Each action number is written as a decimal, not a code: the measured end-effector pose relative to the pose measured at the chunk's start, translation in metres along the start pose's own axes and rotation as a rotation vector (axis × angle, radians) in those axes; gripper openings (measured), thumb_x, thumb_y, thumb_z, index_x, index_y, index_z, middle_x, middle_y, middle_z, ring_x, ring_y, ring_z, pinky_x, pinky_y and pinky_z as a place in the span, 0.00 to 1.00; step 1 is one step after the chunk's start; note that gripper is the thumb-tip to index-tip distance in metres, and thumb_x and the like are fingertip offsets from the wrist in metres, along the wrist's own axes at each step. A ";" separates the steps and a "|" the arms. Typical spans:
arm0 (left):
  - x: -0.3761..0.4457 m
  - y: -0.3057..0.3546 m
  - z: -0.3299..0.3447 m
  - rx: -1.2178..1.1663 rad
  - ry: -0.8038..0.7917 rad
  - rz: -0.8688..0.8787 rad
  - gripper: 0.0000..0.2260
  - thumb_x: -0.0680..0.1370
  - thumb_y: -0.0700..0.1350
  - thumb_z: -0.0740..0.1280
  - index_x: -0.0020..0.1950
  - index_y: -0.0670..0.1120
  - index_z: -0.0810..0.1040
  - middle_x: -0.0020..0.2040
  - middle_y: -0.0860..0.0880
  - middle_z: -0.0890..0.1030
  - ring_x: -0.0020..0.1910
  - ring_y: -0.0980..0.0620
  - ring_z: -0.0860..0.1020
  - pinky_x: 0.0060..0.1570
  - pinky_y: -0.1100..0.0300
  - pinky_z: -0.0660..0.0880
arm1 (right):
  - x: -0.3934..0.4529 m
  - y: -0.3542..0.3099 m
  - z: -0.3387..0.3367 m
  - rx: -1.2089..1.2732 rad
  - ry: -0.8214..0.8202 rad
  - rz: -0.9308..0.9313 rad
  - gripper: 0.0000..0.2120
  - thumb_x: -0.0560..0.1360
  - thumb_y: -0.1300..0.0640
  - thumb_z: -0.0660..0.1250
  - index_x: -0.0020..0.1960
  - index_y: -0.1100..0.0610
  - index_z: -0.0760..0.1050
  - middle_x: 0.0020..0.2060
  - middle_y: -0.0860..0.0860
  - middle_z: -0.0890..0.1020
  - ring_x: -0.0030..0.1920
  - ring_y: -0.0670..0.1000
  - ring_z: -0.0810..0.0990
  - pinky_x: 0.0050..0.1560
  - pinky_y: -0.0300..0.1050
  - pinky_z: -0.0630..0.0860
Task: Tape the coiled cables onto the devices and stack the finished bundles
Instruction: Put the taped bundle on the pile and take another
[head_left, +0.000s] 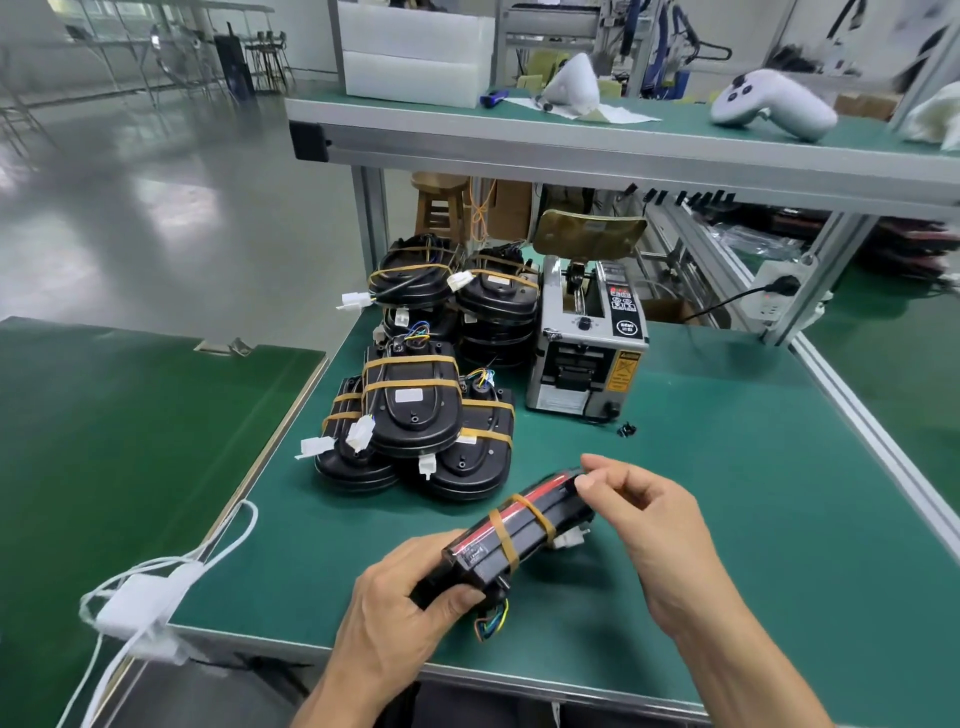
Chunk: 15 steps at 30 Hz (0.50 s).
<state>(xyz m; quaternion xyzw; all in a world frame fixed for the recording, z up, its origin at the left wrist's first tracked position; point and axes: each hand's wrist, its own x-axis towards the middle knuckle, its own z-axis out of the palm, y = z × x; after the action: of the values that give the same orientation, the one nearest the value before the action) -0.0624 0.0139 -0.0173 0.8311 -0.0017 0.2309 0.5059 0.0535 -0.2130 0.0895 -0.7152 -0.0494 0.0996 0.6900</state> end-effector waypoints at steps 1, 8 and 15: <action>0.000 0.000 0.000 -0.005 0.001 -0.008 0.20 0.78 0.73 0.68 0.67 0.69 0.81 0.61 0.61 0.86 0.61 0.56 0.85 0.57 0.55 0.80 | 0.000 0.002 0.001 0.014 0.009 -0.002 0.07 0.74 0.58 0.77 0.37 0.55 0.85 0.54 0.41 0.87 0.57 0.39 0.84 0.63 0.43 0.73; 0.000 0.001 0.001 -0.016 -0.005 -0.014 0.20 0.77 0.73 0.69 0.67 0.69 0.81 0.61 0.61 0.86 0.61 0.55 0.85 0.57 0.54 0.81 | -0.001 0.010 0.008 0.036 0.058 -0.021 0.06 0.73 0.58 0.77 0.38 0.55 0.86 0.58 0.45 0.86 0.59 0.40 0.83 0.65 0.47 0.75; 0.001 0.000 0.001 -0.026 0.002 -0.011 0.20 0.77 0.73 0.68 0.67 0.69 0.81 0.61 0.61 0.86 0.61 0.55 0.85 0.57 0.53 0.81 | 0.001 0.015 0.010 0.006 0.058 -0.059 0.07 0.74 0.59 0.78 0.37 0.54 0.86 0.58 0.46 0.85 0.58 0.40 0.83 0.59 0.41 0.74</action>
<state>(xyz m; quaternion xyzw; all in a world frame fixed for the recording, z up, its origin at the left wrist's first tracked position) -0.0615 0.0137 -0.0176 0.8242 0.0006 0.2289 0.5180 0.0514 -0.2033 0.0746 -0.7138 -0.0504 0.0586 0.6961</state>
